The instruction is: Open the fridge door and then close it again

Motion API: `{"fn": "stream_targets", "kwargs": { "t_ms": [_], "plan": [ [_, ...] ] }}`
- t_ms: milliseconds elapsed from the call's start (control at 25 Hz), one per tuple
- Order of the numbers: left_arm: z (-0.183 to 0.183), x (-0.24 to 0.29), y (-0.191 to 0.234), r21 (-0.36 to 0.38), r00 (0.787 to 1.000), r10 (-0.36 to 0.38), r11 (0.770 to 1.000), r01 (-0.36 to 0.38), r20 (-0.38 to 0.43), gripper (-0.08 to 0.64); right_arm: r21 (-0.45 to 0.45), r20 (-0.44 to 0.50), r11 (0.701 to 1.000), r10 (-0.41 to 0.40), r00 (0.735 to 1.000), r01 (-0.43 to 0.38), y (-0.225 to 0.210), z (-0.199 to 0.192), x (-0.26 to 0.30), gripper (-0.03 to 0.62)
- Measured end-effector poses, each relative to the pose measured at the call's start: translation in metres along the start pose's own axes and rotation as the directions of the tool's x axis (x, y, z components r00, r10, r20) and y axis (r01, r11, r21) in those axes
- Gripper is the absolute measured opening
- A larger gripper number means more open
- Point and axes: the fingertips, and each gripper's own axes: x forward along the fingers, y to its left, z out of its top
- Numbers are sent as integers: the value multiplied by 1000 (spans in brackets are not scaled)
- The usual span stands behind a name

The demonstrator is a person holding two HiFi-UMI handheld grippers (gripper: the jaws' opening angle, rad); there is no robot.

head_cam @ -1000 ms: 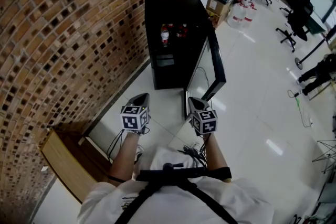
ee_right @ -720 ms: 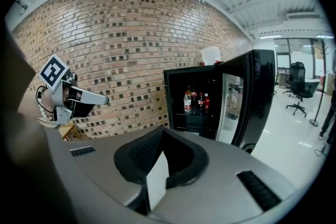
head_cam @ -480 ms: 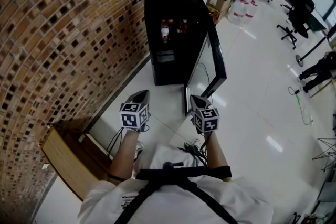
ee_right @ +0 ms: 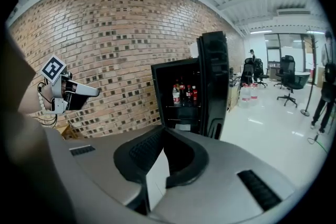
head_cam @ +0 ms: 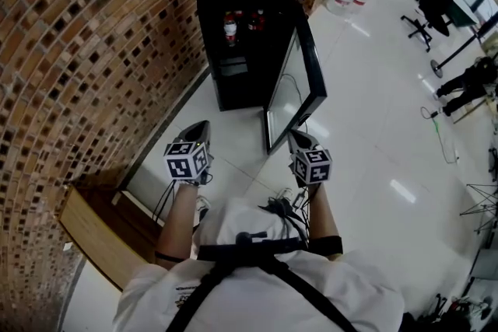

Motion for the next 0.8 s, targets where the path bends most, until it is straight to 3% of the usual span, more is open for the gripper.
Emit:
{"fn": "stream_targets", "kwargs": {
  "t_ms": [120, 320, 400, 440, 520, 640, 800],
  "plan": [
    [0, 2, 2, 11, 1000, 8, 1000, -8, -10, 0, -2, -47, 1000, -22, 999, 22, -17, -18, -3, 32],
    [7, 12, -1, 54, 1000, 12, 998, -11, -28, 2, -18, -192, 999, -54, 980, 51, -65, -70, 4, 203],
    [10, 19, -7, 66, 999, -5, 998, 8, -39, 2, -48, -246, 997, -67, 967, 57, -87, -93, 16, 216],
    [11, 23, -11, 76, 999, -16, 997, 20, -49, 2, -62, -262, 997, -59, 963, 44, -97, -102, 23, 217],
    [9, 34, -21, 93, 997, -35, 995, 42, -74, 31, -79, -278, 997, -24, 960, 2, -114, -115, 40, 290],
    [4, 50, -33, 107, 993, -46, 993, 57, -105, 55, -115, -302, 991, 26, 953, -63, -129, -128, 62, 299],
    [-6, 74, -43, 84, 991, -58, 994, 68, -119, 55, -214, -343, 961, 96, 934, -178, -142, -149, 100, 334]
  ]
}}
